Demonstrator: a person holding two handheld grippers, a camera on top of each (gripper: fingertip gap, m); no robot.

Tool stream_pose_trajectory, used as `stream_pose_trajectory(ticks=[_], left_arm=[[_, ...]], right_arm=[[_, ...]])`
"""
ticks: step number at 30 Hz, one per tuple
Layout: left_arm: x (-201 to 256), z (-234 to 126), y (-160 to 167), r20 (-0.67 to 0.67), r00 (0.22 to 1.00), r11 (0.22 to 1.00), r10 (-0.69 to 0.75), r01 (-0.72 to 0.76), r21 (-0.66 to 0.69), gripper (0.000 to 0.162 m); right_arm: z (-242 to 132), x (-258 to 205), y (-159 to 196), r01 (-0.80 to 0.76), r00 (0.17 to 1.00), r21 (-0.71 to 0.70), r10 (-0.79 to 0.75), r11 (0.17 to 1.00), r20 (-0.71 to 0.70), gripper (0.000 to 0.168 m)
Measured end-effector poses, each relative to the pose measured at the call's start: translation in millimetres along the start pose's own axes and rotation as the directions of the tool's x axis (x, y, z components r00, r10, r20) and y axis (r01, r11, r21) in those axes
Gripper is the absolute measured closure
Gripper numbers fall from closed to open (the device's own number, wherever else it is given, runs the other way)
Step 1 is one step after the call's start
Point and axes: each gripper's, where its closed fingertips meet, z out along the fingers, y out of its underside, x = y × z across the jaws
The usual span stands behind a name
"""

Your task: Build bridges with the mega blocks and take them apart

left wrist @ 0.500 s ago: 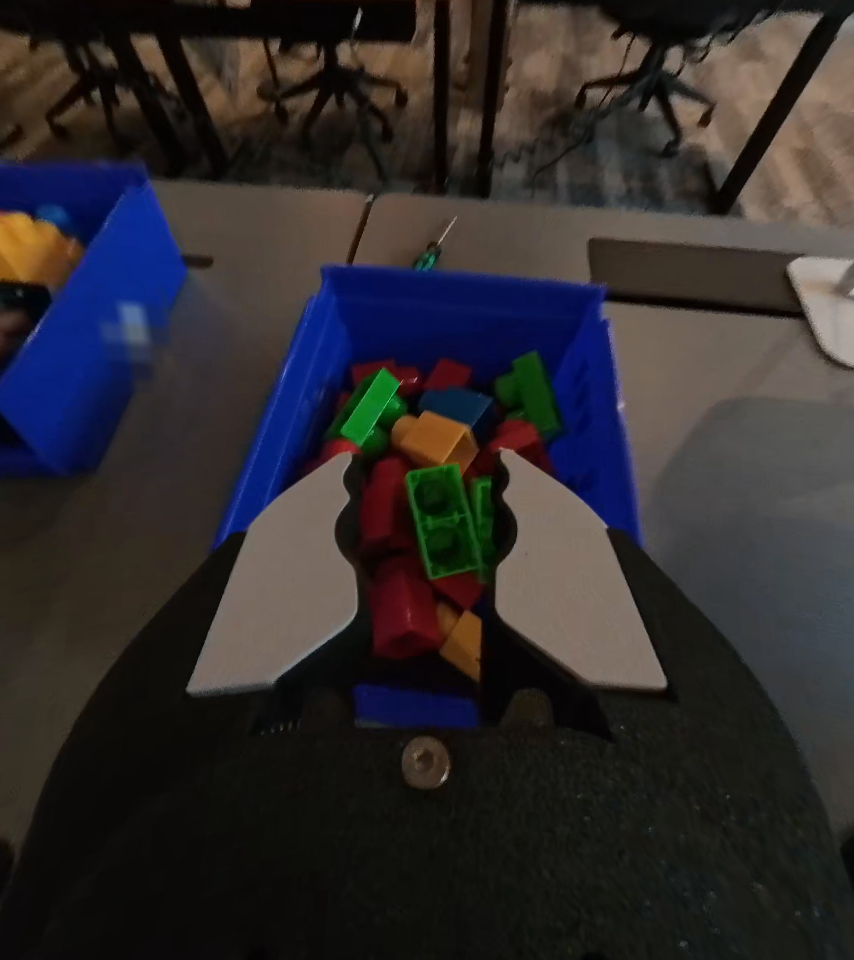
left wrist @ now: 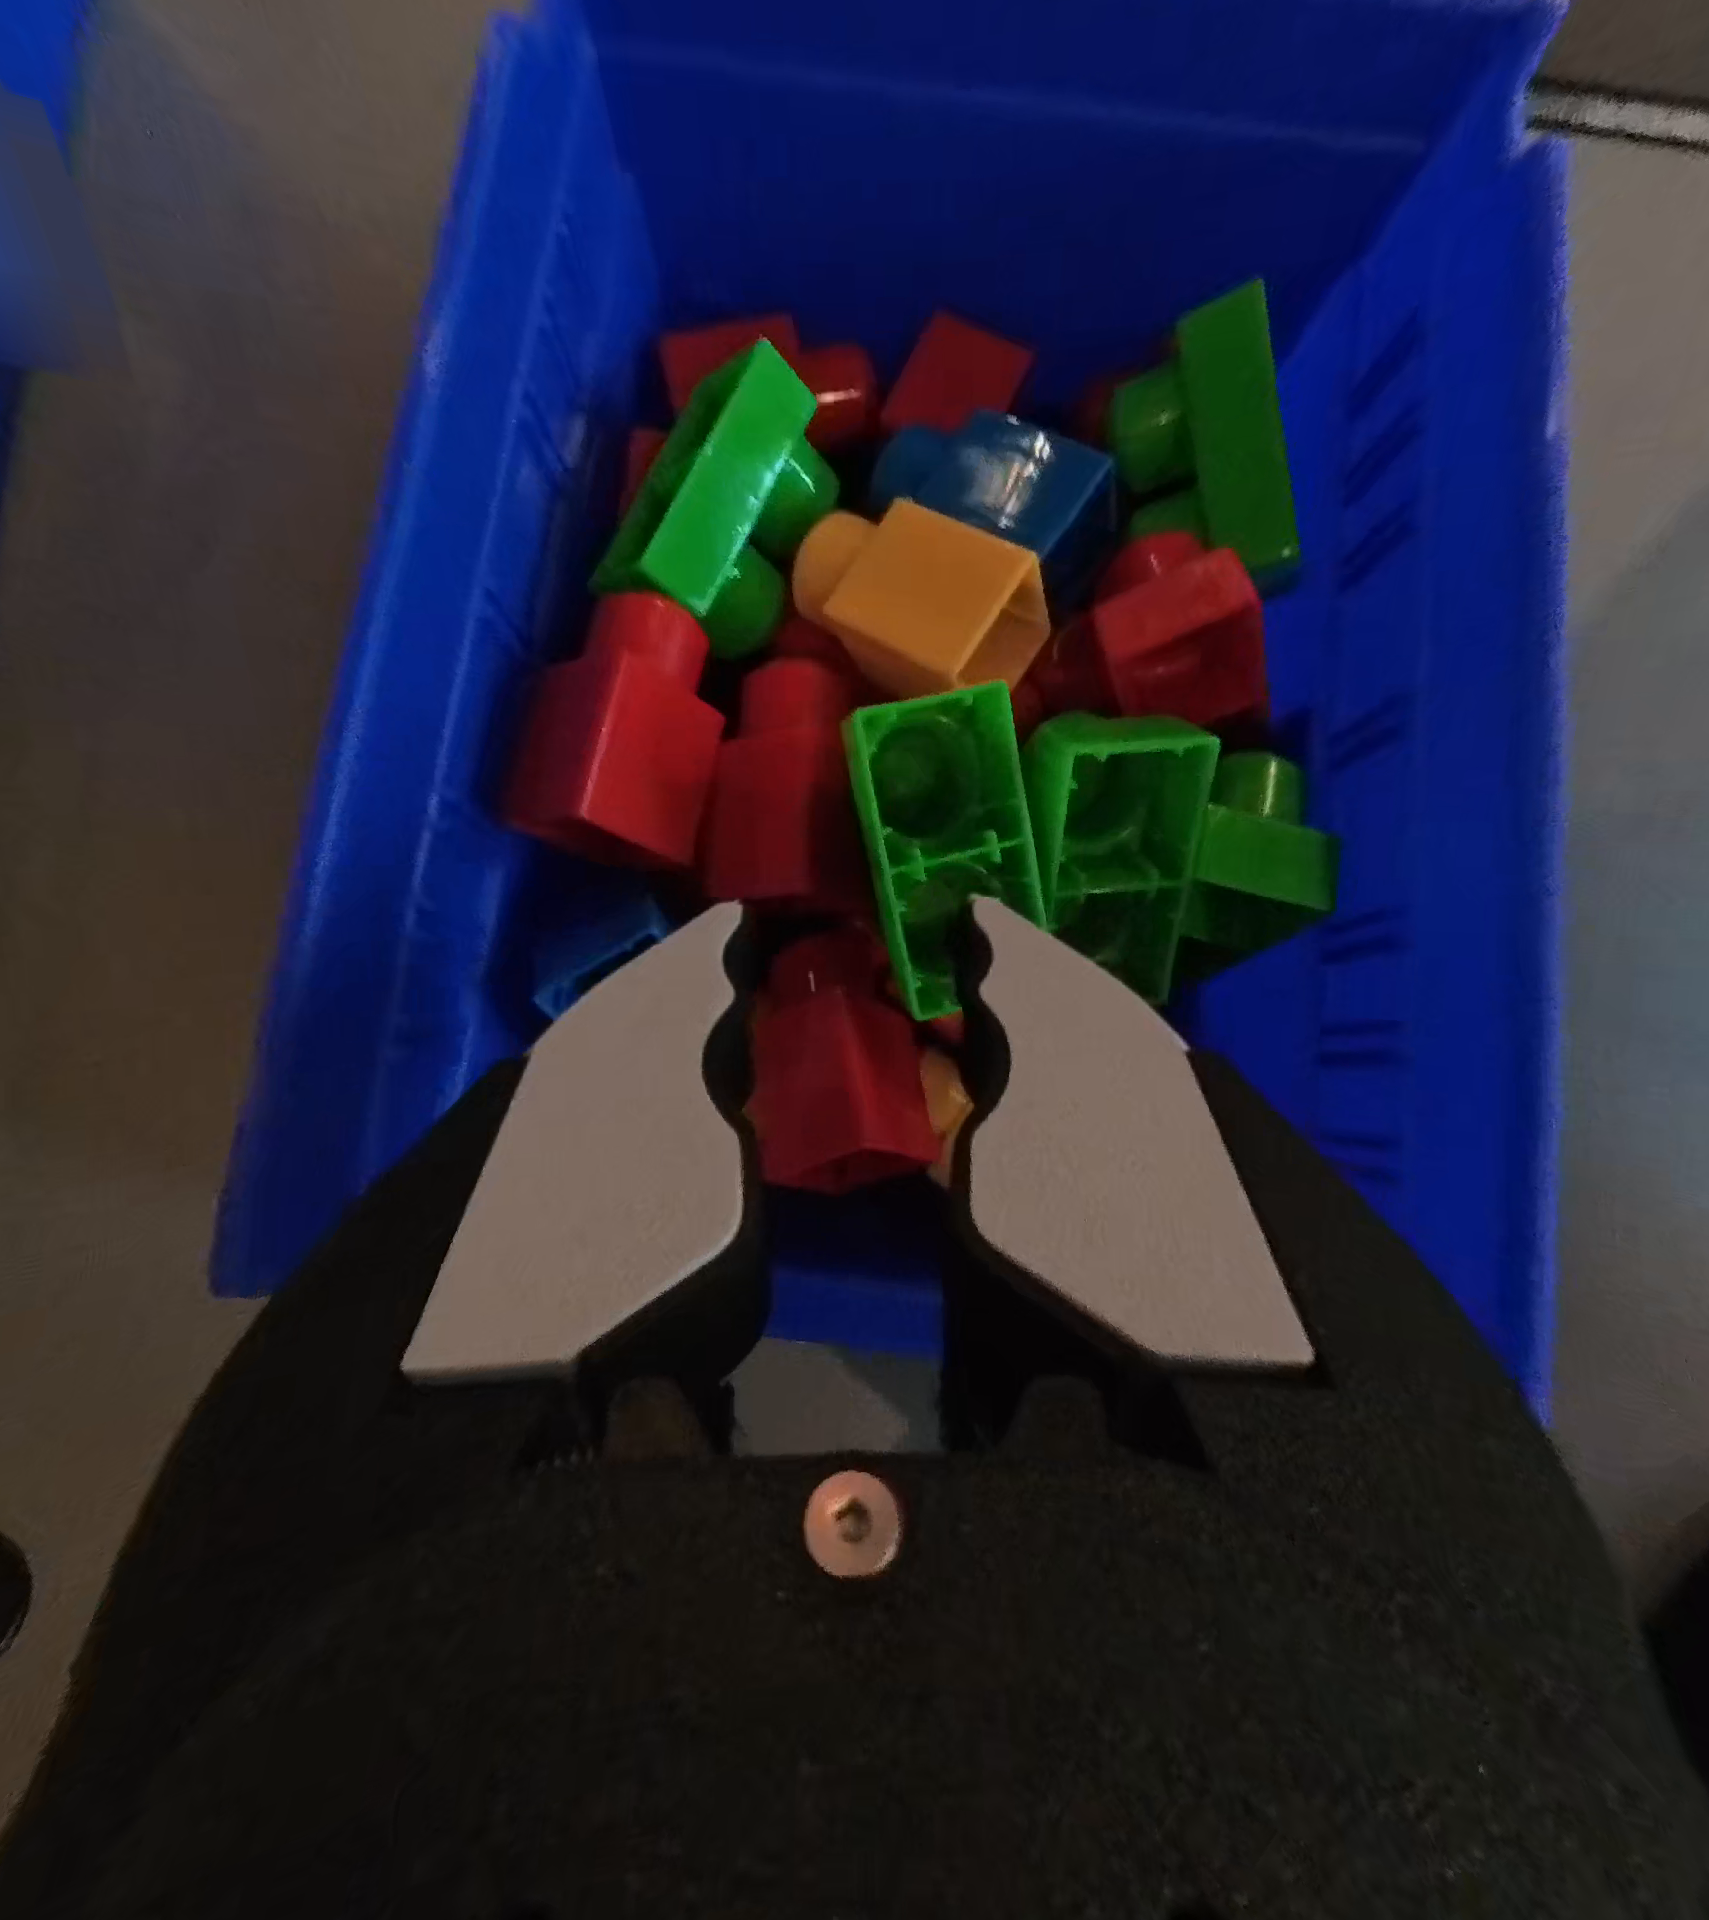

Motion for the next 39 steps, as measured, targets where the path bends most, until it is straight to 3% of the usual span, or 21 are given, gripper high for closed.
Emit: stream_pose_trajectory(ticks=[12, 15, 19, 32, 39], left_arm=[[-4.3, 24.4, 13.7, 0.019, 0.999, 0.995, 0.03, -0.028, -0.095, 0.136], [-2.6, 29.4, 15.0, 0.001, 0.999, 0.995, 0.032, -0.032, -0.098, 0.154], [1.6, 27.7, 11.0, -0.046, 0.999, 0.998, 0.008, -0.011, -0.067, 0.157], [-7.3, 25.8, 13.4, -0.009, 1.0, 0.997, -0.026, 0.025, -0.067, 0.154], [-14.8, 5.7, 22.8, 0.047, 0.998, 0.992, -0.05, 0.055, -0.115, 0.137]], right_arm=[[-3.1, 4.5, 1.8, -0.001, 1.0, -0.005, 0.001, 1.0, -0.011, 0.081], [-2.9, 4.1, 2.2, -0.001, 1.0, -0.007, 0.001, 1.0, -0.008, 0.08], [-1.5, 1.5, 2.8, 0.009, 1.0, -0.015, -0.009, 1.0, -0.002, 0.08], [-0.8, -0.3, 4.1, 0.021, 1.0, -0.024, -0.021, 0.999, 0.004, 0.079], [-0.7, 0.0, 4.6, 0.022, 1.0, -0.026, -0.022, 0.999, 0.003, 0.079]])
